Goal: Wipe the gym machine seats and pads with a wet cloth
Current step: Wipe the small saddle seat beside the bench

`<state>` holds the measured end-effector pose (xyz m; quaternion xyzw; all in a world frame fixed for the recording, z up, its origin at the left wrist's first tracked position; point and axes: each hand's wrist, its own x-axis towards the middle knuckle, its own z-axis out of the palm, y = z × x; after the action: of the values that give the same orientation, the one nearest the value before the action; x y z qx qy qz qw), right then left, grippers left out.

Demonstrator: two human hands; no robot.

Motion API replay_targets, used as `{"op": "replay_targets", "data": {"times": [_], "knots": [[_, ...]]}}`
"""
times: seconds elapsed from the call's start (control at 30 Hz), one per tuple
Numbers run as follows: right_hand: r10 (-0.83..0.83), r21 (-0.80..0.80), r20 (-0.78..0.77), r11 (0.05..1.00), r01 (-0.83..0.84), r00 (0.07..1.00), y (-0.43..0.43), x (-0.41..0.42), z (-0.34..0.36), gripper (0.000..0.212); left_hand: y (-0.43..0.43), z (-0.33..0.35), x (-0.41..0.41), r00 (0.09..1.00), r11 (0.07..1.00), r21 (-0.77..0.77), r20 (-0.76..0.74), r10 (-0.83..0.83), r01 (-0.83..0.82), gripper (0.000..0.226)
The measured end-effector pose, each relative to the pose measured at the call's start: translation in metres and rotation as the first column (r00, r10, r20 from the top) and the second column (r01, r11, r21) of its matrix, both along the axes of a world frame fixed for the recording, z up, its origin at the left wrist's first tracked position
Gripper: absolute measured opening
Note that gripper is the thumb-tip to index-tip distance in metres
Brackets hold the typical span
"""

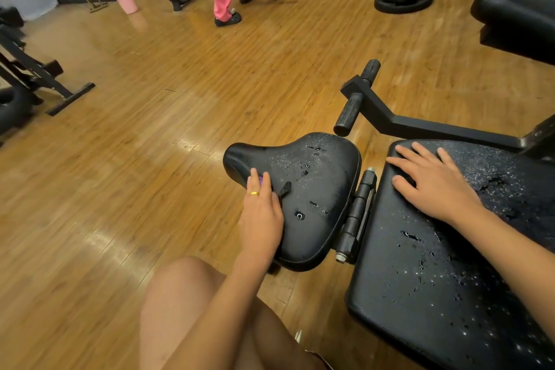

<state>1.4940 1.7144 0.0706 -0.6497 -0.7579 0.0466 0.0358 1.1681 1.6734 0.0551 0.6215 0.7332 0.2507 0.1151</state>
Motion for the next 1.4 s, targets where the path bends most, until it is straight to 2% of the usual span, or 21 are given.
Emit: {"op": "replay_targets", "data": {"times": [0.2, 0.33, 0.43, 0.57, 0.67, 0.9, 1.07, 1.2, 1.33, 1.4], "knots": [[0.007, 0.000, -0.010, 1.000, -0.007, 1.000, 0.001, 0.000, -0.001, 0.053, 0.063, 0.006, -0.021, 0.996, 0.990, 0.111, -0.025, -0.085, 0.088, 0.053], [0.001, 0.000, -0.004, 1.000, -0.001, 1.000, 0.002, 0.000, -0.001, 0.053, 0.087, 0.013, -0.026, 0.995, 0.989, 0.120, -0.059, -0.075, 0.082, 0.049], [0.001, 0.002, 0.004, 1.000, -0.001, 1.000, 0.000, 0.003, -0.002, 0.053, 0.064, 0.004, -0.016, 0.998, 0.991, 0.114, 0.004, -0.070, 0.069, 0.044], [0.003, -0.007, 0.018, 1.000, -0.003, 1.000, 0.000, 0.002, -0.001, 0.055, -0.026, -0.015, -0.002, 0.994, 0.998, 0.055, 0.105, 0.019, -0.025, 0.050], [0.003, 0.011, 0.013, 1.000, -0.004, 1.000, 0.001, 0.000, 0.001, 0.054, -0.072, -0.022, 0.007, 0.989, 0.996, 0.088, 0.142, -0.046, 0.033, 0.051], [0.009, 0.005, -0.006, 1.000, -0.009, 1.000, 0.002, -0.002, -0.001, 0.053, -0.006, -0.009, -0.009, 0.994, 0.998, 0.063, 0.113, -0.004, -0.003, 0.050], [0.009, 0.004, -0.006, 1.000, -0.009, 1.000, 0.000, -0.002, -0.001, 0.053, 0.077, 0.012, -0.048, 0.998, 0.992, 0.116, -0.051, -0.040, 0.046, 0.053], [0.001, 0.023, -0.009, 1.000, 0.000, 1.000, 0.003, -0.001, -0.001, 0.052, 0.123, 0.024, -0.049, 0.985, 0.995, 0.046, -0.153, -0.085, 0.093, 0.045], [0.003, 0.026, -0.014, 1.000, -0.003, 1.000, 0.002, 0.000, -0.002, 0.052, 0.093, 0.016, -0.031, 0.966, 0.989, 0.064, -0.229, -0.119, 0.137, 0.050], [-0.002, 0.024, -0.012, 1.000, 0.002, 1.000, 0.002, 0.000, -0.002, 0.052, 0.055, 0.006, -0.016, 0.971, 0.985, 0.066, -0.189, -0.144, 0.159, 0.057]]}}
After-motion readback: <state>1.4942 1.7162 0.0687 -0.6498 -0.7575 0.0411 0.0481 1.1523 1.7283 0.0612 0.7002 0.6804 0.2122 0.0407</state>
